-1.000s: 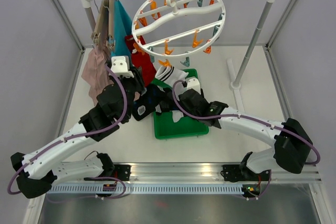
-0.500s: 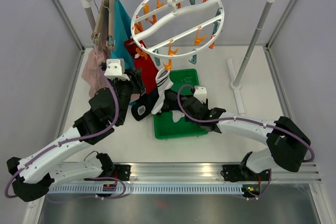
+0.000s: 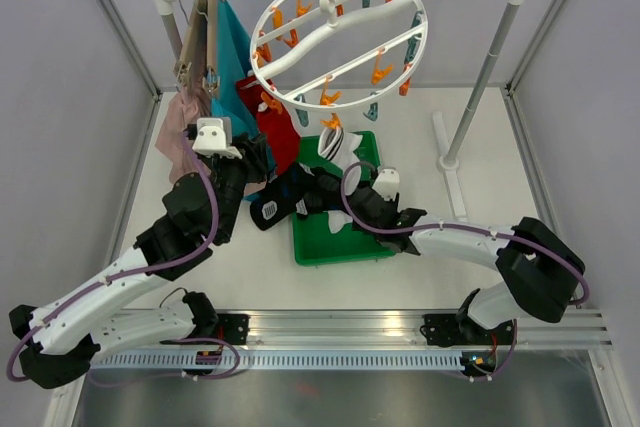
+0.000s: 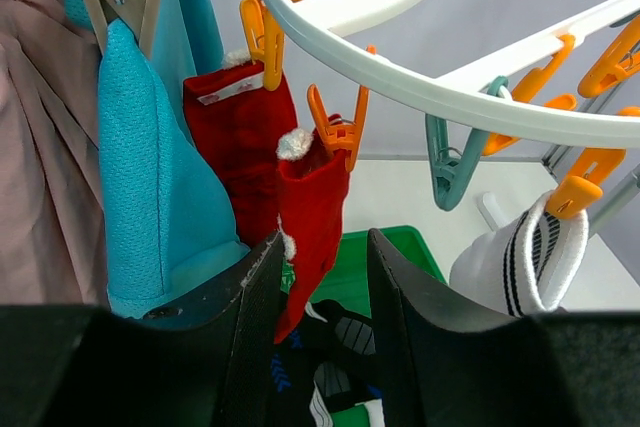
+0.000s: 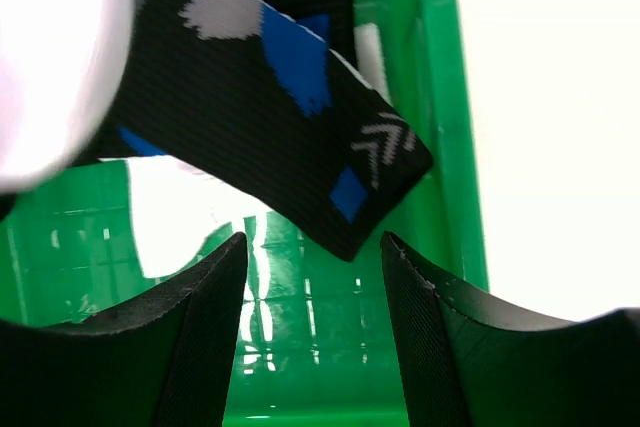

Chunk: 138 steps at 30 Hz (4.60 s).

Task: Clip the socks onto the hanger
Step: Pick up the sock from the bin.

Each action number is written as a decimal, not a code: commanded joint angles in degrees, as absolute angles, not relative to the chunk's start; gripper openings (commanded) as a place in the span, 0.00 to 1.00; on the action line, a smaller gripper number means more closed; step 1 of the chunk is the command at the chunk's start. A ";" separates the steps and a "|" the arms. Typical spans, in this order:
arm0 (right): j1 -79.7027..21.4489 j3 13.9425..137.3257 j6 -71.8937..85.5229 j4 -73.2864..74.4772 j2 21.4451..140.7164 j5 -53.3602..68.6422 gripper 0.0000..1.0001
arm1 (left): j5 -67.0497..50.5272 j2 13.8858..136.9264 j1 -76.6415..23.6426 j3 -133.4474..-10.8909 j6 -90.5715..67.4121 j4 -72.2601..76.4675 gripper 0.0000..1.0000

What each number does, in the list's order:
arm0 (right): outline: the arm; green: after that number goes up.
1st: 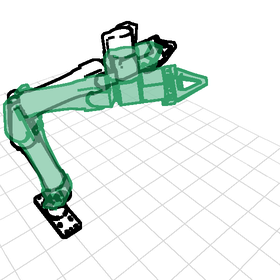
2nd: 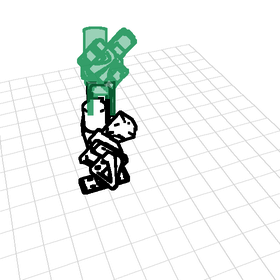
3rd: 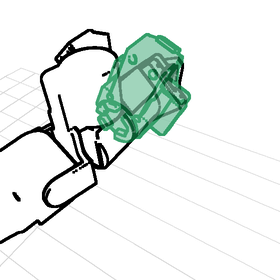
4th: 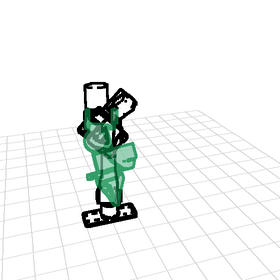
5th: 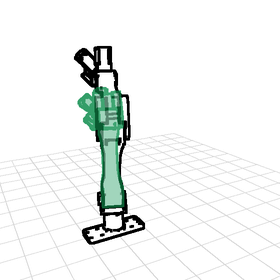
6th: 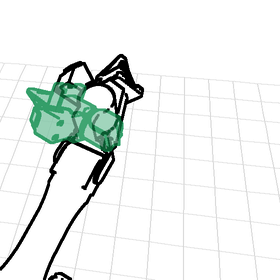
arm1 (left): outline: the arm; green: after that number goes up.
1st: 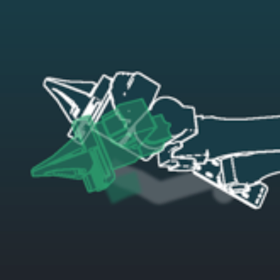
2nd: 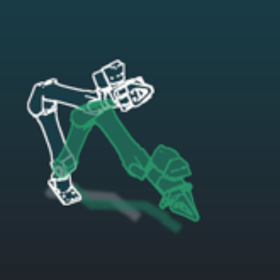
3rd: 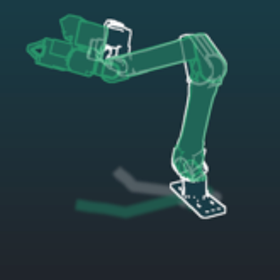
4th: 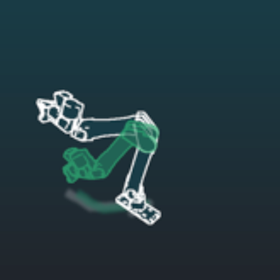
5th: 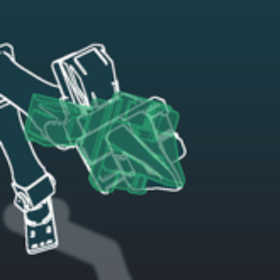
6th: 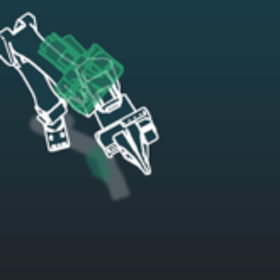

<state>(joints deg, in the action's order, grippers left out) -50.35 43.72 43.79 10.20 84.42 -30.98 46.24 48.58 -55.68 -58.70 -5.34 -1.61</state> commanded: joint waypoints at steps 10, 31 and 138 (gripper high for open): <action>-50.01 41.75 47.29 5.89 83.84 -35.24 0.62 | 44.74 48.34 -55.46 -58.01 -7.38 -0.35 0.45; -48.52 40.78 45.00 -2.63 89.03 -35.24 0.47 | 43.34 47.55 -55.46 -57.48 -7.82 -1.14 0.45; -49.31 92.29 -2.29 44.65 62.31 4.57 0.00 | -40.52 68.20 -45.09 -65.66 0.79 10.02 0.66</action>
<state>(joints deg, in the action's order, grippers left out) -49.01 90.15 -1.56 45.52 62.28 5.17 -37.52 67.29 -45.34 -65.60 2.92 7.01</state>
